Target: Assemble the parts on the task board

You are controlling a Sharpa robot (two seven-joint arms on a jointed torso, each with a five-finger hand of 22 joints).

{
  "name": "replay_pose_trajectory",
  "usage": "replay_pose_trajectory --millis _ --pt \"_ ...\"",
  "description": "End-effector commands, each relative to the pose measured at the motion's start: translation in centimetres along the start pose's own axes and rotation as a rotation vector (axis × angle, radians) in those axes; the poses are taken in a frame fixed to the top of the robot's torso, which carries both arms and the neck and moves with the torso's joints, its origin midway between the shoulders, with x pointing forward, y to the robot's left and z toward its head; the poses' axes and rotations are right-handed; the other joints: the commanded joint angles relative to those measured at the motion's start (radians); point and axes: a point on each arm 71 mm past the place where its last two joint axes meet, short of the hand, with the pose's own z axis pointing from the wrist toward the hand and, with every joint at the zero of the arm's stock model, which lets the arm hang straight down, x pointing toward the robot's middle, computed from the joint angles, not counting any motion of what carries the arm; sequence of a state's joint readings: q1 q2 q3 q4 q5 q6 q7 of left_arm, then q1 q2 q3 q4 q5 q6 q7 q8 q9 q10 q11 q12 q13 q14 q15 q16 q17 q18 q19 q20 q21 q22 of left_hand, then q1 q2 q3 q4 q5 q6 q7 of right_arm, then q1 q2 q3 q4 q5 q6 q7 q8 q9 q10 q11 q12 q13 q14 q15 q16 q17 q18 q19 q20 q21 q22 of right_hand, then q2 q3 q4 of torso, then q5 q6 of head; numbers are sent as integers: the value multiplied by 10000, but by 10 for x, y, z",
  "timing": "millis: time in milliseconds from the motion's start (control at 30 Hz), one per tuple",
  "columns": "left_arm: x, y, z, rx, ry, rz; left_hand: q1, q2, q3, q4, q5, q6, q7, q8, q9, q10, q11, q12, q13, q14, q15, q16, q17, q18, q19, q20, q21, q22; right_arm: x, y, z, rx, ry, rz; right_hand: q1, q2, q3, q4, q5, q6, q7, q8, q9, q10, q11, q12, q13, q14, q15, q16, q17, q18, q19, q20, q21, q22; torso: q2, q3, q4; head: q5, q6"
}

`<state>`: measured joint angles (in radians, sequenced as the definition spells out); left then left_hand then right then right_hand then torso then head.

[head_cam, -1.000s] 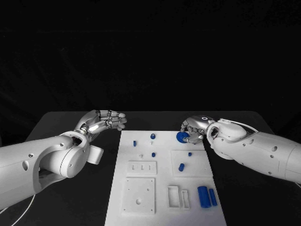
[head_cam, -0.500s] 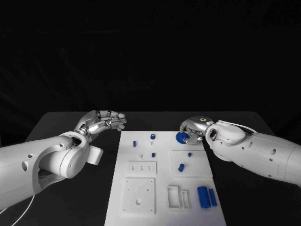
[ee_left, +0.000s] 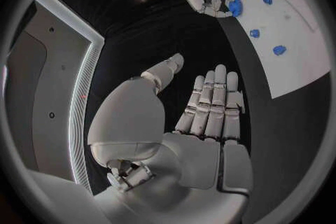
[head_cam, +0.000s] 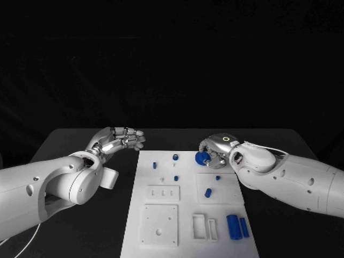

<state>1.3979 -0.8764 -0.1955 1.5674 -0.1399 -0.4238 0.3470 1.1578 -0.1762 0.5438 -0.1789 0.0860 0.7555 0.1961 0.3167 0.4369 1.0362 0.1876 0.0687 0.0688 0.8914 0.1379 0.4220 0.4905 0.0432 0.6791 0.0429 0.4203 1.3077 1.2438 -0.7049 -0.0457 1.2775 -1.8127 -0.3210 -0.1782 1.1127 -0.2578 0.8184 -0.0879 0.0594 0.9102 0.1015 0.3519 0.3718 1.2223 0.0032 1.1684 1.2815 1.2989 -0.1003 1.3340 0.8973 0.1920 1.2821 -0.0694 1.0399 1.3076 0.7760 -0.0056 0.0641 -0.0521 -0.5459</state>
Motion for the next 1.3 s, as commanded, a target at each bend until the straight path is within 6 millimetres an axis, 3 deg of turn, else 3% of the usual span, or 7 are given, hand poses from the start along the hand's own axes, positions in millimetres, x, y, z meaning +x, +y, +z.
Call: replay_pose_trajectory --millis 33,300,467,700,900,1133,1300 --pt "2 -2 1 119 152 -6 -80 -6 72 7 -55 -13 58 -41 -11 -59 -15 -11 0 -29 38 -62 9 168 -50 -16 -16 181 -14 11 2 59 -910 -655 3 -124 34 84 -57 627 101 76 196 66 -32 38 -8 10 -70 -57 18 698 85 -15 61 153 0 2 3 65 31" --pt "3 -3 1 119 170 -13 -83 -2 73 7 -55 -13 58 -40 -11 -59 -15 -10 0 -28 38 -63 10 168 -50 -16 -15 181 -25 60 10 -916 -1324 -713 28 -212 95 195 -74 680 77 93 211 98 -57 38 -24 23 -95 -71 36 697 120 -25 86 151 12 0 15 155 81" --pt "4 -3 1 114 183 -18 -84 -1 74 7 -55 -12 57 -40 -11 -60 -15 -10 0 -28 38 -64 10 168 -50 -16 -15 181 -25 78 16 -1257 -1401 -871 42 -226 113 216 -76 680 74 89 212 88 -60 19 -42 27 -97 -74 41 697 126 -28 92 151 7 -14 31 204 80" --pt "4 -3 1 114 196 -23 -83 0 75 4 -53 -12 57 -39 -11 -62 -15 -10 0 -28 38 -65 11 169 -51 -16 -15 181 -14 94 22 -1541 -1242 -993 67 -230 137 231 -75 678 72 85 212 82 -62 3 -56 29 -98 -80 44 697 131 -30 96 150 25 -11 47 226 75" --pt "5 -3 1 118 224 -33 -81 -1 76 1 -52 -12 56 -39 -11 -61 -15 -9 1 -27 38 -66 12 169 -52 -16 -14 181 -5 106 26 -1728 -1055 -958 82 -234 147 234 -73 672 73 80 211 78 -62 -7 -65 31 -99 -82 46 697 133 -32 99 150 23 6 24 272 39" --pt "6 -3 1 117 233 -34 -82 -1 76 -1 -52 -12 57 -39 -11 -63 -15 -9 1 -27 38 -67 12 169 -52 -16 -13 181 2 111 27 -1784 -859 -987 86 -235 148 237 -72 665 75 75 210 80 -61 -7 -67 33 -98 -84 48 697 135 -32 101 151 26 13 36 325 1" --pt "6 -3 1 118 233 -34 -83 -2 77 -2 -52 -13 57 -39 -11 -63 -14 -9 1 -27 38 -68 13 169 -52 -16 -13 181 5 109 28 -1724 -712 -1064 85 -239 145 240 -73 660 76 71 209 66 -59 -26 -81 33 -97 -86 49 697 136 -32 103 151 14 13 6 367 -25"
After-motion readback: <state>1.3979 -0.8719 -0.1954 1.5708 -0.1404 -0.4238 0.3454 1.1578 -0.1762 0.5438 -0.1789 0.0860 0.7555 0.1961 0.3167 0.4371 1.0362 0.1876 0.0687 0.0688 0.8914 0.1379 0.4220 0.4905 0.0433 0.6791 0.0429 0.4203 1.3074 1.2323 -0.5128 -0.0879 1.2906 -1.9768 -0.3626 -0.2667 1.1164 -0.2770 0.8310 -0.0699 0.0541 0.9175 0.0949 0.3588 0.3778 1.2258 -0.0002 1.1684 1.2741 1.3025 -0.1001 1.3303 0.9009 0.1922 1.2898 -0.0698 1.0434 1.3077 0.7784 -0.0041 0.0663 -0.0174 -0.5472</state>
